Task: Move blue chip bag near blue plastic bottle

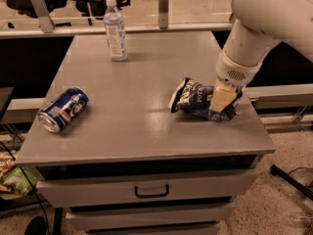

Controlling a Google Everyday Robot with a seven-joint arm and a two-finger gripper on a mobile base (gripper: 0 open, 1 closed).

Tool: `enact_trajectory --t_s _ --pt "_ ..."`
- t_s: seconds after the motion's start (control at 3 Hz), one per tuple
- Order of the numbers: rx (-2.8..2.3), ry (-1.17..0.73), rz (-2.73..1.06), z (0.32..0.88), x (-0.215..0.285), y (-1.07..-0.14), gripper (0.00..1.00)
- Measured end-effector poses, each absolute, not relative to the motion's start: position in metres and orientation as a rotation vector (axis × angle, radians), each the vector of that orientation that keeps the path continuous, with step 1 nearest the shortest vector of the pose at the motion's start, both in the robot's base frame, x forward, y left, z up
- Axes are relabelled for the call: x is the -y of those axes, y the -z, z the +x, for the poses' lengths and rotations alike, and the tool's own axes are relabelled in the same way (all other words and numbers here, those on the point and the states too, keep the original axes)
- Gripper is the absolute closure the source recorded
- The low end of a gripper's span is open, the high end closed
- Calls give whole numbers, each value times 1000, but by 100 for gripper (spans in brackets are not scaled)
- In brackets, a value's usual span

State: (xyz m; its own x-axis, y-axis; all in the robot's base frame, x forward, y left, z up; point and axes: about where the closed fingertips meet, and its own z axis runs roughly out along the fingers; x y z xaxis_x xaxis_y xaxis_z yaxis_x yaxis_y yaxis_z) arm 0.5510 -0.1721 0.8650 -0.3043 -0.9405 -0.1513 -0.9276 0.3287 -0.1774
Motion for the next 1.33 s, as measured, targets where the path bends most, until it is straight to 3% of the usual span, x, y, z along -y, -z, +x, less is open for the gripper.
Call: enact_trajectory --t_s 0.33,1.33 --pt "-2329 85 -1714 574 158 -883 100" --pt "-2284 -97 -1683 679 79 -903 100"
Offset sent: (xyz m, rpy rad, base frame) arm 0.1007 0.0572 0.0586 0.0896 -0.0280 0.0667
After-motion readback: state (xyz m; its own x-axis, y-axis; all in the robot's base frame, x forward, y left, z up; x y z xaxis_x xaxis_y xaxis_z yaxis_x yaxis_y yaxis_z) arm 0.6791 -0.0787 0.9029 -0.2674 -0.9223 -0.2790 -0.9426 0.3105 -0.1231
